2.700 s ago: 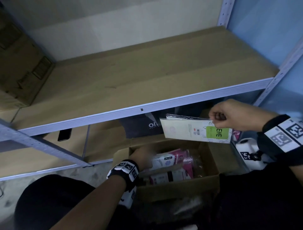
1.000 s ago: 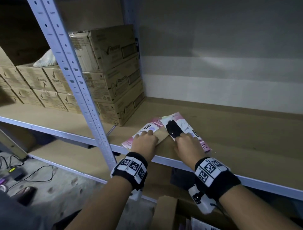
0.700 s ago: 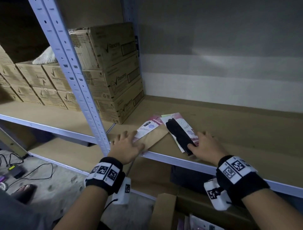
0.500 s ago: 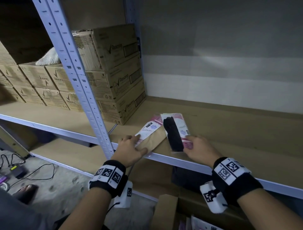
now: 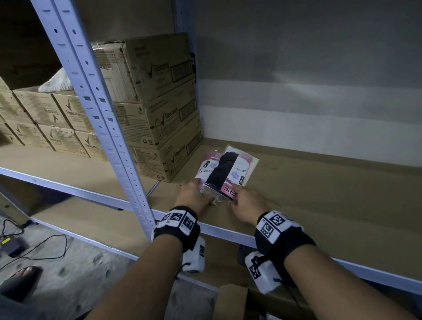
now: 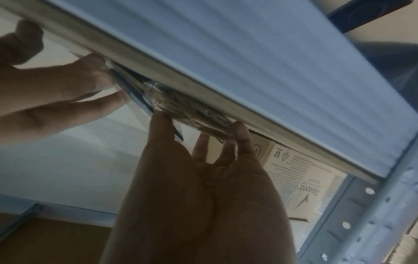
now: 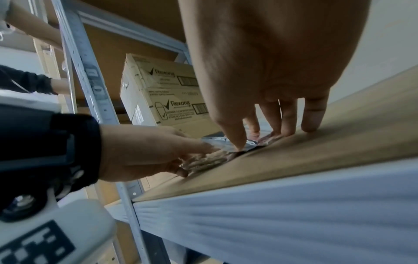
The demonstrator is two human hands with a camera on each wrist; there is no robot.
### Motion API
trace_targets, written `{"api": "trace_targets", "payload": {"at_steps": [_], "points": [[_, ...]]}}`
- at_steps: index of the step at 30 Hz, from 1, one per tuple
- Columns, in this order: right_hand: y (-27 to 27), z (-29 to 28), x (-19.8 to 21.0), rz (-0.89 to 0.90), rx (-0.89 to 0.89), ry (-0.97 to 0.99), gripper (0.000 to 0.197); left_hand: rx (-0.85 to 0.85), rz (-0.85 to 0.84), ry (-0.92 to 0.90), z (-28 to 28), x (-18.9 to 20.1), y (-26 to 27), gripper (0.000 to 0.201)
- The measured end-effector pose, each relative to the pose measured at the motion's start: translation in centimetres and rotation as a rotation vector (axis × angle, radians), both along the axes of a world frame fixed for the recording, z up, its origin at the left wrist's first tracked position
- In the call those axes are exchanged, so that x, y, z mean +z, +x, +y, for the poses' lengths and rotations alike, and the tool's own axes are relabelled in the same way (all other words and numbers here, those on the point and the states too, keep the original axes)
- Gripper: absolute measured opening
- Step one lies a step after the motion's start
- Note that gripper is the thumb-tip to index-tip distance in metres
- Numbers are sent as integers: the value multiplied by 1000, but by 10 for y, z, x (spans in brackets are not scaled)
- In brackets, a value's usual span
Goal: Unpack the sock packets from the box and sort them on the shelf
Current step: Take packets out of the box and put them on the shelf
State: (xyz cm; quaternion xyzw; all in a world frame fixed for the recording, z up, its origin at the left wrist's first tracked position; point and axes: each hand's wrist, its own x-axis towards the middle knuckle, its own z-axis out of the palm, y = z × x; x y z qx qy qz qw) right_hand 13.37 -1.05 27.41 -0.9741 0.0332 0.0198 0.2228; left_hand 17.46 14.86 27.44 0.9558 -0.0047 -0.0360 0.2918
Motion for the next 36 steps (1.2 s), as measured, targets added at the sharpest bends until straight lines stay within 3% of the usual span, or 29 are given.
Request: {"api": "trace_targets", "payload": {"at_steps": [7,17,28,36], "points": [[7,-1,-3,-26,7,-31,43,-13,30,28,1,1,12,70],[-26,-15,26,-175,25,83,29,-95,0,142,2,29,-15,72],[-114,-43,78,-217,12,102,22,-324,-222,-14,-29,70,-100,36],[-211,-96,50,-32,8,82,14,-583,-19,103,-76,42,-172,19]]}}
